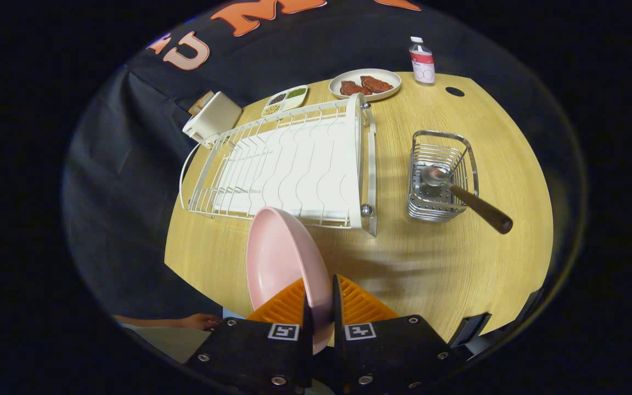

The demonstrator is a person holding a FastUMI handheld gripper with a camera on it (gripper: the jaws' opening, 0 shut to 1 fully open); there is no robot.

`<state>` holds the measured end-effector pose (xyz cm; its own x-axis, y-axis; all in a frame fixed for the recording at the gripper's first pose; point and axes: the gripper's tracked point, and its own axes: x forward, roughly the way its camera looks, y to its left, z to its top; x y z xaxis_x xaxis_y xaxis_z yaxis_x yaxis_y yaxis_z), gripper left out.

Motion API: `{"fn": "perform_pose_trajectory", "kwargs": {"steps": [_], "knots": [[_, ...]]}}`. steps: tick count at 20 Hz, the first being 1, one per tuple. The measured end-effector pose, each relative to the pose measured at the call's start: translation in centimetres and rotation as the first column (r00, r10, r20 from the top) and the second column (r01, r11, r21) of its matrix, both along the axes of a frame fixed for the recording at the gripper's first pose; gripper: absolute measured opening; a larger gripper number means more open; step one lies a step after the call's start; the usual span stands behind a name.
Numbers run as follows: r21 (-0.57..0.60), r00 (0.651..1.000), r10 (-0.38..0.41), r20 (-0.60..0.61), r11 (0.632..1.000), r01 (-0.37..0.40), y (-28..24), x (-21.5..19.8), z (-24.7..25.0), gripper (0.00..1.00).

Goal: Take the plate from the dish rack, then take the spoon from the basket and place it into the plate.

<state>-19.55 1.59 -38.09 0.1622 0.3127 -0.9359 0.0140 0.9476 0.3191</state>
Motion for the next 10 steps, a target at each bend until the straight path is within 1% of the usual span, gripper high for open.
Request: {"fn": "perform_pose_trajectory", "kwargs": {"steps": [5,8,10], "knots": [[-0.028,1.000,0.009,-0.007,1.000,-0.009,-0.8,-1.5,-3.3,0.16],[0.028,0.997,-0.069,-0.031,0.997,0.069,-0.4,-1.7,-4.4,0.17],[0.046,0.994,-0.092,-0.056,0.994,0.095,-0.2,-2.3,-5.1,0.17]]}}
